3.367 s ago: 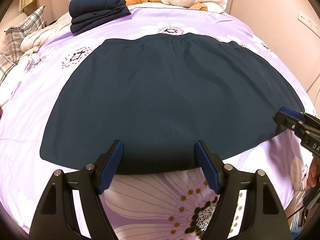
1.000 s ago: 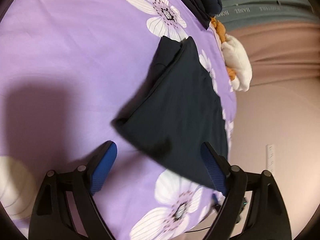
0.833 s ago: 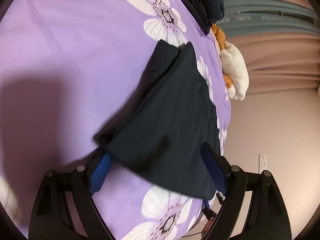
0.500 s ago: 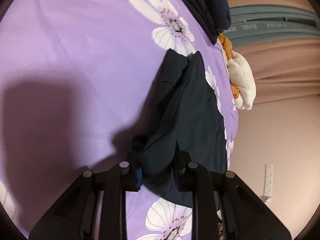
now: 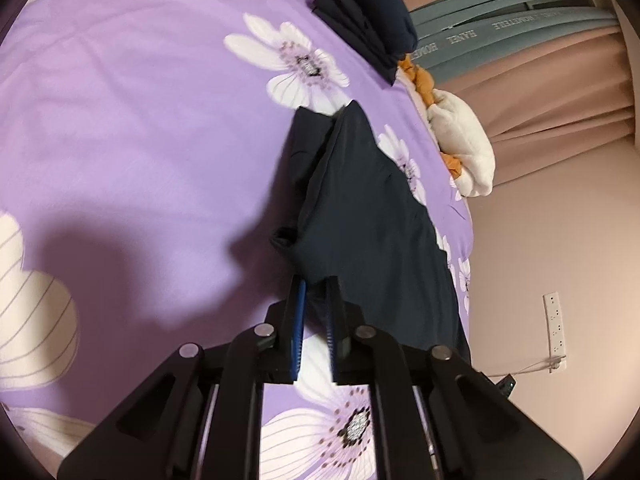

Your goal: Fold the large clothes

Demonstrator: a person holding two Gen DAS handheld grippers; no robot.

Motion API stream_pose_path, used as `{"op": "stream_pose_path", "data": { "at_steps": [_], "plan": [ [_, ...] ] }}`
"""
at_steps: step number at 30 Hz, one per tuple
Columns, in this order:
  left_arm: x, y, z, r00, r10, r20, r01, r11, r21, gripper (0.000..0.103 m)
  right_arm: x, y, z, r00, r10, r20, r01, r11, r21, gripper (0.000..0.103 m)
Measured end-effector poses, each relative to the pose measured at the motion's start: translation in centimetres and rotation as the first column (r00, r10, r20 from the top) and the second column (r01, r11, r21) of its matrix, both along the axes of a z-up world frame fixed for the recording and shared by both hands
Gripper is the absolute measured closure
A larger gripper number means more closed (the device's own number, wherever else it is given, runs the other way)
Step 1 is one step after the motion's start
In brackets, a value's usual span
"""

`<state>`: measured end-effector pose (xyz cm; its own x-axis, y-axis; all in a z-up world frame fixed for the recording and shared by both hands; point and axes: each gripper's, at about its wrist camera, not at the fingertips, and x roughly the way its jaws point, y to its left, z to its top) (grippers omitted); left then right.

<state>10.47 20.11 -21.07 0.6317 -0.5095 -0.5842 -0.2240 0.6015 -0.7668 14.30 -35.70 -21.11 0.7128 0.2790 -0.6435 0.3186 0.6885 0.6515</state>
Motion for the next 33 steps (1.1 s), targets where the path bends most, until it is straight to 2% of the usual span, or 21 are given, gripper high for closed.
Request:
{"op": "stream_pose_path", "data": {
  "at_steps": [3,6,7,9,10,11,12,14,16,19,21,26,28,30,31,33],
  "plan": [
    [-0.4,0.4,0.1,1.0,0.005,0.005,-0.005,1.0,-0.021,0.096,0.6,0.0,0.3,1.0,-0.007,-0.019,0.007,1.0,0.0,0.082],
    [-0.9,0.8,1.2,1.0,0.008,0.028,-0.008,1.0,0.014,0.096,-0.7,-0.2,0.7,1.0,-0.023,-0.017,0.023,0.999,0.041,0.082],
    [-0.9,0.8,1.7,0.999,0.003,0.036,-0.004,0.999,0.033,0.092,-1.5,-0.2,0.8,0.999,-0.032,-0.011,0.033,0.999,0.041,0.082],
    [-0.6,0.5,2.3,0.999,-0.016,0.039,0.014,0.998,0.067,0.076,-2.9,-0.5,0.5,0.999,-0.046,-0.009,0.046,0.999,0.016,0.082],
    [-0.6,0.3,2.5,0.999,-0.026,0.037,0.023,0.996,0.092,0.061,-2.9,-0.6,0.4,0.999,-0.047,-0.01,0.047,0.999,0.009,0.08],
    [-0.5,-0.1,2.9,0.998,-0.04,0.038,0.035,0.992,0.123,0.052,-2.9,-0.8,0.4,0.999,-0.05,-0.016,0.051,0.999,0.007,0.075],
    [-0.4,-0.6,3.3,0.998,-0.054,0.039,0.047,0.987,0.153,0.048,-2.9,-1.1,0.3,0.998,-0.057,-0.03,0.058,0.998,0.008,0.07],
    [-0.4,-1.6,4.0,0.996,-0.077,0.041,0.066,0.975,0.211,0.04,-3.0,-0.9,1.0,0.998,-0.063,-0.017,0.062,0.998,-0.026,0.069],
    [-0.3,-2.4,4.6,0.995,-0.089,0.039,0.075,0.96,0.269,0.033,-3.2,-0.3,1.9,0.997,-0.07,-0.016,0.068,0.992,-0.106,0.065],
    [-0.2,-4.1,5.8,0.992,-0.115,0.046,0.09,0.925,0.369,0.033,-3.4,0.5,3.0,0.997,-0.076,-0.013,0.072,0.978,-0.196,0.061],
    [0.0,-5.0,6.4,0.99,-0.134,0.043,0.104,0.905,0.412,0.03,-3.7,1.1,4.1,0.997,-0.076,0.007,0.075,0.96,-0.27,0.05],
    [0.4,-6.3,7.8,0.984,-0.165,0.065,0.119,0.886,0.448,0.02,-4.4,1.4,6.6,0.995,-0.08,0.052,0.094,0.914,-0.394,0.049],
    [0.4,-6.7,8.2,0.984,-0.162,0.069,0.112,0.878,0.465,0.018,-4.6,1.6,7.4,0.996,-0.061,0.066,0.083,0.902,-0.423,0.046],
    [0.6,-7.0,8.6,0.985,-0.16,0.065,0.108,0.864,0.492,0.018,-4.8,2.3,8.1,0.996,-0.039,0.076,0.07,0.89,-0.452,0.036],
    [0.7,-7.3,8.9,0.985,-0.16,0.064,0.105,0.854,0.51,0.018,-4.9,2.6,8.5,0.996,-0.029,0.08,0.063,0.883,-0.465,0.035],
    [0.5,-7.8,9.3,0.985,-0.163,0.064,0.103,0.832,0.545,0.012,-5.0,3.3,9.0,0.996,-0.005,0.087,0.047,0.872,-0.487,0.031]
  ]
}}
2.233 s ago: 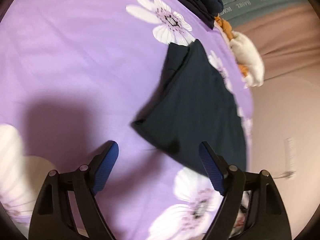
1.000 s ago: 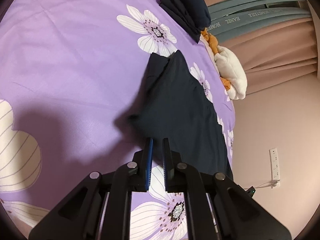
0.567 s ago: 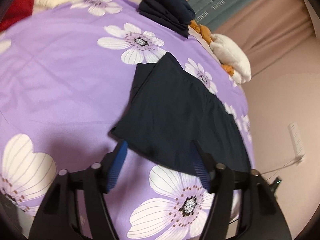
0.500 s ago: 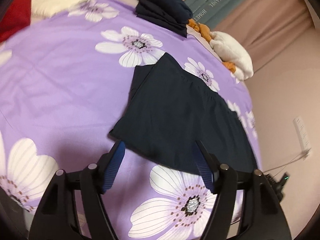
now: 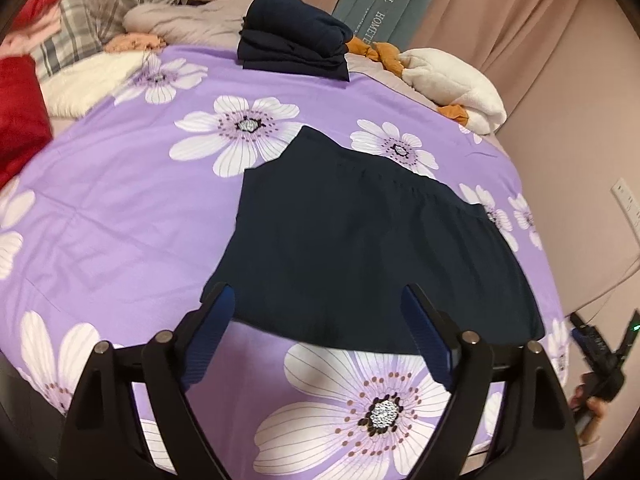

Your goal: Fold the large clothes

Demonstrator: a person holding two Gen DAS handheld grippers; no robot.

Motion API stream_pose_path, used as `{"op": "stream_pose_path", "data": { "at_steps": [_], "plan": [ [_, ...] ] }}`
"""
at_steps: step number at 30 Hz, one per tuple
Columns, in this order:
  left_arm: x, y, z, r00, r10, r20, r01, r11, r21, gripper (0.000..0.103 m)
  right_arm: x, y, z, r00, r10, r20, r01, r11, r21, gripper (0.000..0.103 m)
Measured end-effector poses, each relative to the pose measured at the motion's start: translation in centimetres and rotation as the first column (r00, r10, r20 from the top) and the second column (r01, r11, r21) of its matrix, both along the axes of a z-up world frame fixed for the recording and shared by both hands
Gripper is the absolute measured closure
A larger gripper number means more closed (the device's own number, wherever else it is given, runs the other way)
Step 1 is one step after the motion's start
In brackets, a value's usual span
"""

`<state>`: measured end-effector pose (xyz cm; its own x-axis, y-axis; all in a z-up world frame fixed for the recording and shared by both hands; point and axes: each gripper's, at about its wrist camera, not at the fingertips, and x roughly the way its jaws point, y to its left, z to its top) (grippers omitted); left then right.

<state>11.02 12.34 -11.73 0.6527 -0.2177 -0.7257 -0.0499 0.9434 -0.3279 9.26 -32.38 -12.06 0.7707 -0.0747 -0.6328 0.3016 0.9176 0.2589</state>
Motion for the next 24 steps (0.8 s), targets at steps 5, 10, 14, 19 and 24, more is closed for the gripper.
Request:
{"op": "stream_pose_path", "data": {
  "at_steps": [5,10,14,19,24],
  "plan": [
    [-0.6,-1.2,1.5,0.999,0.002,0.051,-0.007,0.994,0.109,0.001,-0.4,1.5,1.1,0.998,0.064,-0.003,-0.064,0.998,-0.009,0.012],
    [-1.3,-2.0,2.7,0.996,-0.021,0.086,0.009,0.99,0.139,0.001,-0.3,3.0,1.8,0.994,0.109,-0.01,-0.11,0.993,-0.039,0.006],
    [-1.7,-2.7,3.8,0.994,-0.024,0.107,0.007,0.988,0.154,0.001,-0.4,4.2,2.4,0.99,0.139,-0.001,-0.139,0.988,-0.065,0.001],
    [-2.1,-3.7,5.1,0.993,-0.037,0.116,0.017,0.985,0.171,0.001,-0.3,5.5,3.4,0.987,0.16,0.007,-0.159,0.98,-0.118,0.001],
    [-2.4,-4.8,6.2,0.99,-0.078,0.117,0.056,0.982,0.181,0.001,-0.3,7.5,4.4,0.981,0.195,-0.006,-0.192,0.962,-0.194,0.001]
  ]
}}
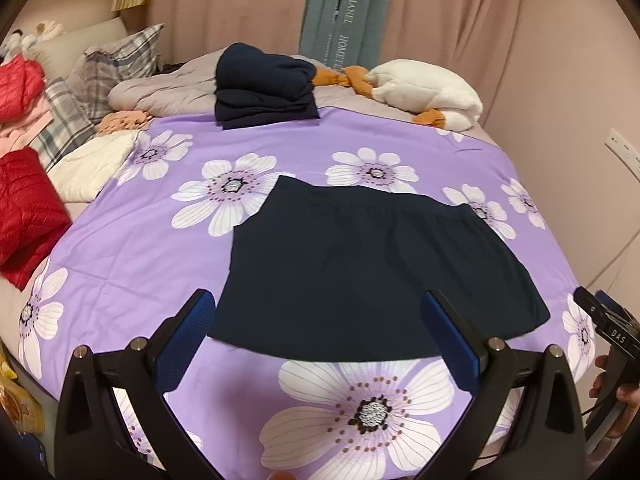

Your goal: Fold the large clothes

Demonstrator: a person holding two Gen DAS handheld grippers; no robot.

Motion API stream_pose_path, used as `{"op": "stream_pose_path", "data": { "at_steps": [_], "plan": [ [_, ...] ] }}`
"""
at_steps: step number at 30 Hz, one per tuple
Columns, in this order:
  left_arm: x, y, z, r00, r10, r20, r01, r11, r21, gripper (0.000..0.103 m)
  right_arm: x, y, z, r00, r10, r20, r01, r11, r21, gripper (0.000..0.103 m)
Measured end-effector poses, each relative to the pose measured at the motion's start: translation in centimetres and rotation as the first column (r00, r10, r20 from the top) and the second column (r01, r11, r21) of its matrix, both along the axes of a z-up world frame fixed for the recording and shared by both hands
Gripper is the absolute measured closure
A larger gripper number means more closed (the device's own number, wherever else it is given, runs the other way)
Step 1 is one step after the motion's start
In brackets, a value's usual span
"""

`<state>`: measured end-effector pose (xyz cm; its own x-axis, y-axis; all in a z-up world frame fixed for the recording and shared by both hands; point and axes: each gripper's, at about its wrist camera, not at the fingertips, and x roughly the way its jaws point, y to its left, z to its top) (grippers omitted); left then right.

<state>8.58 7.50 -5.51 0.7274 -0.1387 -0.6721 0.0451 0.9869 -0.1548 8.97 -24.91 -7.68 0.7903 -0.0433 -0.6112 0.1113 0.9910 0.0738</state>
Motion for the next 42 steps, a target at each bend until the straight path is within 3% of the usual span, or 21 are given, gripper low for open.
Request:
{"op": "stream_pose_path", "data": {
  "at_steps": [17,23,26,29,38,42],
  "plan": [
    [-1.3,-3.1,4.9,0.999,-0.032,0.007,0.032,0.998,0.059,0.0,-1.0,2.2,5.6,0.994,0.071,0.077,-0.069,0.997,-0.026,0.001],
    [-2.4,-4.2,7.5,0.996,-0.029,0.079,0.019,0.992,0.127,0.0,-1.1,1.9,8.0,0.995,0.089,0.04,-0.091,0.995,0.036,0.001],
    [-2.7,-4.6,8.3,0.996,-0.028,0.087,0.015,0.989,0.148,0.0,-1.3,2.1,9.0,0.995,0.09,0.035,-0.091,0.996,0.016,0.001],
    [-2.9,-4.6,9.0,0.996,-0.041,0.078,0.032,0.992,0.119,0.0,-1.4,2.8,9.9,0.998,0.051,0.019,-0.051,0.998,-0.039,0.001],
    [-4.0,-6.4,11.8,0.995,-0.068,0.08,0.057,0.99,0.13,0.0,-2.6,4.8,12.4,0.984,0.178,0.029,-0.177,0.983,-0.058,0.001],
    [-4.2,-6.5,13.1,0.996,-0.042,0.077,0.028,0.985,0.173,0.0,-1.9,4.7,12.6,0.983,0.183,-0.028,-0.183,0.983,-0.011,0.001]
  ]
}}
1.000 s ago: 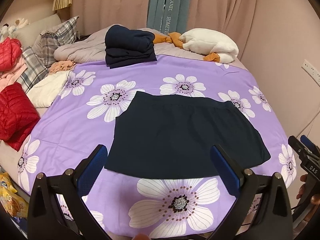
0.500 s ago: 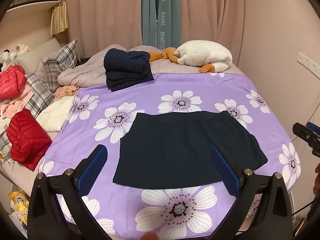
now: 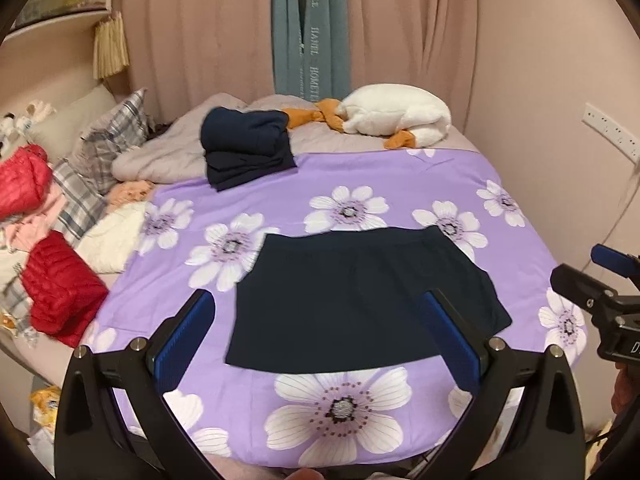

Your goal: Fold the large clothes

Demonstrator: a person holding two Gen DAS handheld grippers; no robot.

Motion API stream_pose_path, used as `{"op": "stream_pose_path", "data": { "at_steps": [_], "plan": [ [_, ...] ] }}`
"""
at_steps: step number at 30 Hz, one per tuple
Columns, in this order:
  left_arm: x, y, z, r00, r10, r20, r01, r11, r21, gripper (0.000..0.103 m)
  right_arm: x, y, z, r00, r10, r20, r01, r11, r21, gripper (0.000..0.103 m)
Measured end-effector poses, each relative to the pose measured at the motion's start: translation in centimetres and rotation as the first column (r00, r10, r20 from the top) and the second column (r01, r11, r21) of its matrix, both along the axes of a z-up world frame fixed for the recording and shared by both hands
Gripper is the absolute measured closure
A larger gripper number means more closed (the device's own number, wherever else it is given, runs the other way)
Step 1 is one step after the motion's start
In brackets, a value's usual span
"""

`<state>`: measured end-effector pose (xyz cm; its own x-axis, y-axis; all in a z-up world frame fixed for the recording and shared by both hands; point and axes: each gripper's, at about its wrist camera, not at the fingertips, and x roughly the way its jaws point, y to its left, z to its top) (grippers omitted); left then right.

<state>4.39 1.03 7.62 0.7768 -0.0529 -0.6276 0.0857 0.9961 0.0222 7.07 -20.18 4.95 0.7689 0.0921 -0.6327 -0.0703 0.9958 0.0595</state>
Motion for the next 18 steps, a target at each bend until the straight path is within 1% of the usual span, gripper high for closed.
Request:
{"op": "stream_pose_path", "data": {
  "at_steps": [3,6,9,14,18],
  "plan": [
    [0.0,0.4,0.8,0.999,0.038,-0.007,-0.038,0.999,0.018,0.0,0.0,0.2,0.2,1.0,-0.012,-0.009,0.012,1.0,-0.014,0.001],
    [-0.2,0.8,1.5,0.999,0.044,-0.014,-0.044,0.999,0.008,0.0,-0.4,0.6,0.5,1.0,-0.007,-0.012,0.006,1.0,-0.027,0.001],
    [-0.4,0.9,1.9,0.999,0.051,-0.01,-0.051,0.998,0.022,0.0,-0.6,1.0,0.8,1.0,0.006,-0.019,-0.006,0.999,-0.037,0.001],
    [-0.2,0.6,1.4,0.997,0.043,-0.058,-0.041,0.998,0.043,0.0,-0.6,1.3,0.6,0.999,0.011,-0.03,-0.013,0.998,-0.055,0.001],
    [-0.1,0.1,1.0,0.997,0.054,-0.06,-0.048,0.995,0.086,0.0,-0.3,1.1,0.4,0.999,0.012,-0.044,-0.013,0.999,-0.032,0.001]
  ]
}}
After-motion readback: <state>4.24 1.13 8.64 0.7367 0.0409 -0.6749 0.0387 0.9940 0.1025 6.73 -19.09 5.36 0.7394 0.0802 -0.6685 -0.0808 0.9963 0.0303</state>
